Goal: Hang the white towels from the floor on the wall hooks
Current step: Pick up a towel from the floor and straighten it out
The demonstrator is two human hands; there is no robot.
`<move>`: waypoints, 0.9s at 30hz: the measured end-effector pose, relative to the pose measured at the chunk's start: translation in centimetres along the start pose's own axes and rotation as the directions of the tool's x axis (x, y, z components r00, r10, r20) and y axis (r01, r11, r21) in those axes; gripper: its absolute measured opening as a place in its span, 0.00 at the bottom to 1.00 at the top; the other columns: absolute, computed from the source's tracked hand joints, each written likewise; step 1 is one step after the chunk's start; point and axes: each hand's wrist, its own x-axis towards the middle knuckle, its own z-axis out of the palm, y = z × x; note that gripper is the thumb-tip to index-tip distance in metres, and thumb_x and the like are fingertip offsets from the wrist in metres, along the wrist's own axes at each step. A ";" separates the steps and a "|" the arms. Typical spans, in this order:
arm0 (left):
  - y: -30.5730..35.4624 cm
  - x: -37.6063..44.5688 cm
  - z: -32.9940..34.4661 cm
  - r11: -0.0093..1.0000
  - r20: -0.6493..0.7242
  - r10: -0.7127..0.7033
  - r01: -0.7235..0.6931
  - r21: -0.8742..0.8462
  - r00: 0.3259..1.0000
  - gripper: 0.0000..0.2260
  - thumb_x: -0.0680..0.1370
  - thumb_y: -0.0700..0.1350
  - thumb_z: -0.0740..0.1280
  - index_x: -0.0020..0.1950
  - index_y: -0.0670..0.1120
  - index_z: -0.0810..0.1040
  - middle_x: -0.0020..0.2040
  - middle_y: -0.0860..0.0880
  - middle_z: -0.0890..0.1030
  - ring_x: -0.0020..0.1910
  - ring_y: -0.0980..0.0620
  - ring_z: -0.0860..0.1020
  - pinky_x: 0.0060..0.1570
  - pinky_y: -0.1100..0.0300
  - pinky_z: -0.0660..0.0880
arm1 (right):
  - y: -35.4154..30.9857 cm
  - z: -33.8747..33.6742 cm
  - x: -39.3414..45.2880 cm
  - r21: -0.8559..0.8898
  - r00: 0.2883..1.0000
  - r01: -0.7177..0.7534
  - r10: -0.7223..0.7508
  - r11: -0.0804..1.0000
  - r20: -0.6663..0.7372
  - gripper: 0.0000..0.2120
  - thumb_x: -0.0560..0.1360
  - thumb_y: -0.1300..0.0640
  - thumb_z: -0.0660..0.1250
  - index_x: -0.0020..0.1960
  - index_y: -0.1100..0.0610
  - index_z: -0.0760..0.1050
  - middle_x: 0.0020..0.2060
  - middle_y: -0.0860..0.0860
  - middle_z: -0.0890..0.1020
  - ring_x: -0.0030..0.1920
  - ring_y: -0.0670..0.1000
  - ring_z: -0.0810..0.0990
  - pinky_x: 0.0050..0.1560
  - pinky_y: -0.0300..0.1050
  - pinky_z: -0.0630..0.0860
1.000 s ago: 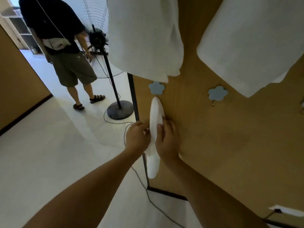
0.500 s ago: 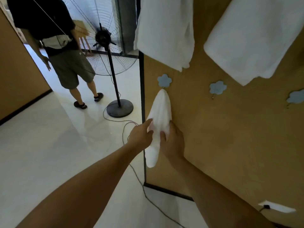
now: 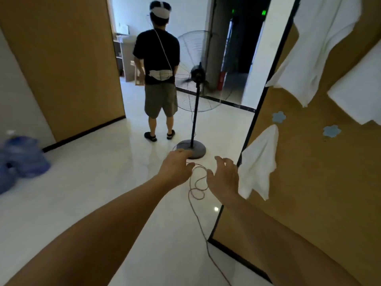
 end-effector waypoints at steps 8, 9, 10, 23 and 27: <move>-16.4 -15.6 -16.0 0.925 -0.179 -0.327 0.353 0.142 0.928 0.20 0.79 0.52 0.64 0.71 0.53 0.70 0.69 0.49 0.72 0.66 0.47 0.70 0.64 0.52 0.69 | -20.7 9.0 -10.8 0.099 0.916 0.352 -0.364 0.931 0.170 0.24 0.77 0.50 0.65 0.72 0.52 0.66 0.69 0.54 0.69 0.68 0.57 0.66 0.66 0.52 0.68; -18.6 -18.3 -18.1 0.904 -0.209 -0.366 0.400 0.154 0.907 0.20 0.79 0.52 0.64 0.71 0.52 0.70 0.68 0.48 0.73 0.66 0.47 0.70 0.64 0.52 0.70 | -23.5 10.2 -12.5 0.123 0.888 0.400 -0.417 0.908 0.191 0.24 0.77 0.50 0.65 0.72 0.51 0.67 0.68 0.54 0.70 0.67 0.56 0.67 0.65 0.52 0.68; -20.4 -20.7 -19.9 0.880 -0.234 -0.405 0.446 0.162 0.884 0.20 0.79 0.52 0.64 0.71 0.51 0.70 0.68 0.48 0.73 0.65 0.47 0.71 0.64 0.52 0.70 | -26.1 11.3 -14.1 0.146 0.858 0.445 -0.467 0.884 0.214 0.23 0.77 0.50 0.65 0.72 0.51 0.67 0.68 0.53 0.70 0.66 0.56 0.67 0.64 0.51 0.68; -35.1 -59.2 -37.3 0.255 -0.567 -0.805 0.965 -0.066 0.174 0.21 0.78 0.53 0.65 0.70 0.53 0.69 0.68 0.50 0.72 0.66 0.48 0.70 0.64 0.51 0.71 | -56.5 23.3 -44.9 0.544 0.183 0.754 -0.913 0.368 0.364 0.23 0.78 0.48 0.64 0.71 0.49 0.67 0.65 0.50 0.71 0.64 0.53 0.69 0.64 0.49 0.69; -36.1 -70.7 -40.9 0.038 -0.625 -0.777 0.987 -0.156 -0.069 0.21 0.80 0.52 0.63 0.72 0.51 0.68 0.70 0.48 0.70 0.68 0.46 0.67 0.66 0.48 0.68 | -63.3 25.1 -57.1 0.676 -0.062 0.709 -0.938 0.198 0.340 0.23 0.78 0.49 0.66 0.71 0.47 0.67 0.64 0.48 0.72 0.63 0.50 0.70 0.61 0.45 0.71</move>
